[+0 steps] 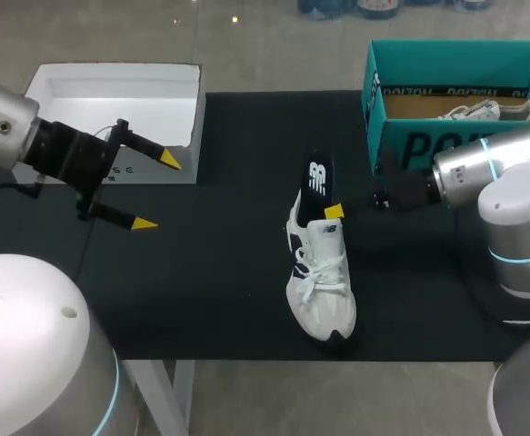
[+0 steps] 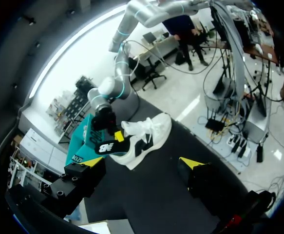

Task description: Take the shoe out of the shoebox, open the shoe tongue, remove and reinsert the insole, then place the shoe into the shoebox

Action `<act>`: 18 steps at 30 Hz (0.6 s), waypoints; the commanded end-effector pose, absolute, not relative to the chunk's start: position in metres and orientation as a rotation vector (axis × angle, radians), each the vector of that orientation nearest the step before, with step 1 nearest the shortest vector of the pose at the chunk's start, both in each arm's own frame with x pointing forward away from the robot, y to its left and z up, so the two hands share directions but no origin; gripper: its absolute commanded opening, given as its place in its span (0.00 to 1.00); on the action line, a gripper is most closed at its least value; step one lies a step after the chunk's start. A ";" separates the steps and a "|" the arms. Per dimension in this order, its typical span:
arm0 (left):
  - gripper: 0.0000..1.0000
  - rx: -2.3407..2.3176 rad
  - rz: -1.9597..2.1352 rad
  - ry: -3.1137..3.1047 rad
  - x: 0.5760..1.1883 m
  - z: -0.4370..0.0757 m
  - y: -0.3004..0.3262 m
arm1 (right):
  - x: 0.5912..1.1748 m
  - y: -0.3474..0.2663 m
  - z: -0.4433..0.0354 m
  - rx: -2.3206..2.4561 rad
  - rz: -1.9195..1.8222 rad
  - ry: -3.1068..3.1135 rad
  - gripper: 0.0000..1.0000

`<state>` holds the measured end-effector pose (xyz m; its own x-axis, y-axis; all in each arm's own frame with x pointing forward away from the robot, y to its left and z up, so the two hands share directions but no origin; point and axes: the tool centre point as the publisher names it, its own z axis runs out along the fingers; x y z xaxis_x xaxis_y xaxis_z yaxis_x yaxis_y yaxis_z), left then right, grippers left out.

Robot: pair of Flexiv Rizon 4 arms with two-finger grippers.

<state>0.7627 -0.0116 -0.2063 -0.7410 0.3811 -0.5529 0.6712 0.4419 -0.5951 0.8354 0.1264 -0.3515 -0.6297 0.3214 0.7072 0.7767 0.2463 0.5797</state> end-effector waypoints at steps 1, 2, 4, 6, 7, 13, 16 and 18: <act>1.00 0.899 -1.197 2.365 0.762 -0.206 -0.012 | 0.823 0.126 -0.357 -1.013 -1.351 -2.070 0.00; 1.00 0.899 -1.197 2.365 0.762 -0.206 -0.012 | 0.821 0.126 -0.359 -1.015 -1.346 -2.065 0.00; 1.00 0.899 -1.197 2.365 0.762 -0.206 -0.012 | 0.817 0.127 -0.361 -1.015 -1.335 -2.064 0.00; 1.00 0.899 -1.197 2.365 0.762 -0.206 -0.012 | 0.816 0.128 -0.361 -1.018 -1.332 -2.061 0.00; 1.00 0.899 -1.197 2.365 0.762 -0.206 -0.012 | 0.815 0.128 -0.361 -1.019 -1.331 -2.061 0.00; 1.00 0.899 -1.197 2.365 0.762 -0.206 -0.012 | 0.826 0.130 -0.354 -1.029 -1.337 -2.081 0.76; 1.00 0.899 -1.197 2.365 0.762 -0.206 -0.012 | 0.838 0.130 -0.349 -1.032 -1.347 -2.099 0.90; 1.00 0.899 -1.197 2.365 0.762 -0.206 -0.012 | 0.844 0.130 -0.348 -1.034 -1.353 -2.105 0.89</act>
